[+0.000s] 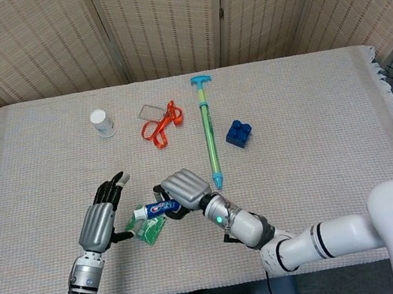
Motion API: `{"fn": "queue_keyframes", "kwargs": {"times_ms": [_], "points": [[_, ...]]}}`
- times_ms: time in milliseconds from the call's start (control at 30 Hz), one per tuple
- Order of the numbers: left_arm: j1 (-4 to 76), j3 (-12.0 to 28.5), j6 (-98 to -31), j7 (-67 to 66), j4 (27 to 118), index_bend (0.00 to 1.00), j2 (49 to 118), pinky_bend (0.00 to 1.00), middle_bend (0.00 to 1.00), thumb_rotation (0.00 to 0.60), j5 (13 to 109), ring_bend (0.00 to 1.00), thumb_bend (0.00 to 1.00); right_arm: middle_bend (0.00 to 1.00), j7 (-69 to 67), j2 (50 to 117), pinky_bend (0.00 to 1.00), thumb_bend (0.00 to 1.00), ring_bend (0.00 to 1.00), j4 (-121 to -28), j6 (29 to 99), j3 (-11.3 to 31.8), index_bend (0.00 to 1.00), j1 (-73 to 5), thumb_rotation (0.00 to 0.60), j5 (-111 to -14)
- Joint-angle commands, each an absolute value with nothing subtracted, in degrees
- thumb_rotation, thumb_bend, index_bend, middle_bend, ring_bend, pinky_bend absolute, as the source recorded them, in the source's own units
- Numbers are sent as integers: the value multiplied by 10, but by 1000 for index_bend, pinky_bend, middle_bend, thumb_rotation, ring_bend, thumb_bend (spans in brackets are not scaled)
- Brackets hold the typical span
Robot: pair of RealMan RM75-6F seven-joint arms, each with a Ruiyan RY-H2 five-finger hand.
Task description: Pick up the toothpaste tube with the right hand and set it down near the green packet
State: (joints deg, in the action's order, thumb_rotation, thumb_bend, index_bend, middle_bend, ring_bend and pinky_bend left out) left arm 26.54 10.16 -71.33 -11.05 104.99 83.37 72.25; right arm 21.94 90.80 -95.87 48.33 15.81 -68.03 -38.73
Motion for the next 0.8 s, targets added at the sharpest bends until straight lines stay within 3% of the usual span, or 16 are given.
{"fn": "queue_keyframes", "kwargs": {"times_ms": [33, 800], "points": [[265, 102, -714, -111, 1049, 0, 835, 0, 41, 600, 720, 100, 335, 674, 212, 904, 565, 823, 733, -961, 478, 160, 734, -679, 600, -387], [262, 105, -726, -108, 1048, 0, 837, 0, 41, 600, 717, 115, 435, 694, 211, 892, 581, 822, 746, -974, 476, 150, 749, -689, 600, -373]]}}
